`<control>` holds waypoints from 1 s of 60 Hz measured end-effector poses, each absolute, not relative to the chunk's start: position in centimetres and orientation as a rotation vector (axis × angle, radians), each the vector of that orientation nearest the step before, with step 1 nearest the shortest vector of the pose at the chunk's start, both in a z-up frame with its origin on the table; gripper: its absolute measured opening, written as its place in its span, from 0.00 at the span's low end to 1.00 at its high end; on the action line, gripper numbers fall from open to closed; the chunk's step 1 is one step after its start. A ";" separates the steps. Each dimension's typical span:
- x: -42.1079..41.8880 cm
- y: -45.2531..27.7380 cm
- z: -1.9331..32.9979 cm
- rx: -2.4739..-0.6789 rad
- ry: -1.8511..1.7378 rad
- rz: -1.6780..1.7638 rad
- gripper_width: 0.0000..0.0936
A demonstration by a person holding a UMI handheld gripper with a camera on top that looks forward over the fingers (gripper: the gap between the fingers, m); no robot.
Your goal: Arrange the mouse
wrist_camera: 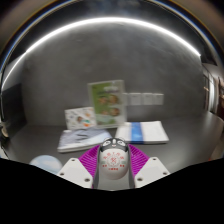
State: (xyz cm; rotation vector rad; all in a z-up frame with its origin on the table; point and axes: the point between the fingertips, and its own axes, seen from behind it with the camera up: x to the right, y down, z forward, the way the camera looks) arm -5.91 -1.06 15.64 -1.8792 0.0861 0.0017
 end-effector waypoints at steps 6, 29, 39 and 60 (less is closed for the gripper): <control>-20.8 -1.7 15.6 -1.851 0.010 0.151 0.45; -40.8 -1.5 0.4 -2.105 -0.106 0.079 0.47; -40.8 -1.0 -0.2 -2.115 -0.100 0.067 0.56; -35.7 -7.9 3.5 -2.161 -0.109 0.245 0.91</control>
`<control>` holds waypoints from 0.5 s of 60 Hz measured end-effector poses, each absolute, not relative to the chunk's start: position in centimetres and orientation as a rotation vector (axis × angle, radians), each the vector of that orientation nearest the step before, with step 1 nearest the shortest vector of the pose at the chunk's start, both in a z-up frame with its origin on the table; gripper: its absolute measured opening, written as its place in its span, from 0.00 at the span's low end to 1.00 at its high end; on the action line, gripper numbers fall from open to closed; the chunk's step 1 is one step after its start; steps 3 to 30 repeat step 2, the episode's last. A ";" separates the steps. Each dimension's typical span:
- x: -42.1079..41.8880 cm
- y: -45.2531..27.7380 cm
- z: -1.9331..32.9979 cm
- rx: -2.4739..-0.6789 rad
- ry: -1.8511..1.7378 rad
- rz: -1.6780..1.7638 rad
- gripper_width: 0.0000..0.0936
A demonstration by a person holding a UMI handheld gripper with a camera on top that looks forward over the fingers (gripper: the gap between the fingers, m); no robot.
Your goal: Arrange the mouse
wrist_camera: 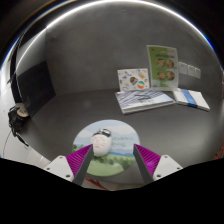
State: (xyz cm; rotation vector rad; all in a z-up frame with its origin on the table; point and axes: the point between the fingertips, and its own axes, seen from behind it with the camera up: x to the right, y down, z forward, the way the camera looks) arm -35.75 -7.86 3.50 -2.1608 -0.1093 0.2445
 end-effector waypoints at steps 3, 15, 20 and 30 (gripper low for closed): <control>-34.1 -8.8 3.7 -2.162 -0.099 0.241 0.91; -34.1 -8.8 3.7 -2.162 -0.099 0.241 0.91; -34.1 -8.8 3.7 -2.162 -0.099 0.241 0.91; -34.1 -8.8 3.7 -2.162 -0.099 0.241 0.91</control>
